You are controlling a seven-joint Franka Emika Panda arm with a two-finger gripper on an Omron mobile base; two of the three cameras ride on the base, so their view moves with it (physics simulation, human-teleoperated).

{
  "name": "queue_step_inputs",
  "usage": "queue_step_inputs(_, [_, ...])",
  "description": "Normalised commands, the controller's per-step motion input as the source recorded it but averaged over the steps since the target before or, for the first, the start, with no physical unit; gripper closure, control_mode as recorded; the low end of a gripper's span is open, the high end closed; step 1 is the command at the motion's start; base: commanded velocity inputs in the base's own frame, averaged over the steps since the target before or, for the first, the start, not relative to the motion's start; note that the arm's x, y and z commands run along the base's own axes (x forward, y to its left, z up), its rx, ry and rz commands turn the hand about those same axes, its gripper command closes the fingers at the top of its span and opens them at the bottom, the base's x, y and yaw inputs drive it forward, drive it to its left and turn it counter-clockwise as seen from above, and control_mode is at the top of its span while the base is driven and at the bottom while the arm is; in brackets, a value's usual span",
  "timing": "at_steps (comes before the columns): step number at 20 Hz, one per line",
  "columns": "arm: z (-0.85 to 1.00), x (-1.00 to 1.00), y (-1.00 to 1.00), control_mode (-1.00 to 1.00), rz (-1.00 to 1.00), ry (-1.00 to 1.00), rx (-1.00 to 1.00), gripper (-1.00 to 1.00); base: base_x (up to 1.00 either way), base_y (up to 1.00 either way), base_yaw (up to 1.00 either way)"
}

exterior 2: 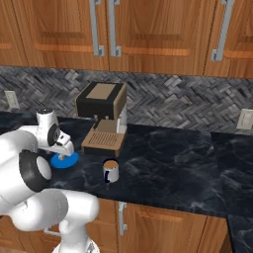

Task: Take a sugar cube from the saucer and place it inside the coffee. Then, grab milk from the fridge and place it next to the coffee on the counter to sweeten the coffee.

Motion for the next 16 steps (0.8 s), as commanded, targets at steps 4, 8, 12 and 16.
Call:
queue_step_inputs(4, [-0.25,0.31,0.01,-1.00,0.00,0.00,0.00,-1.00,0.00,0.00,0.00])
queue_step_inputs(8, [-0.23,0.25,0.00,-1.00,0.00,0.00,0.00,-1.00,0.00,0.00,0.00])
queue_step_inputs(12, [-0.23,0.23,0.06,-1.00,0.00,0.00,0.00,-1.00,0.00,0.00,0.00])
queue_step_inputs(16, [-0.21,0.18,0.13,-1.00,0.00,0.00,0.00,-1.00,0.00,0.00,0.00])
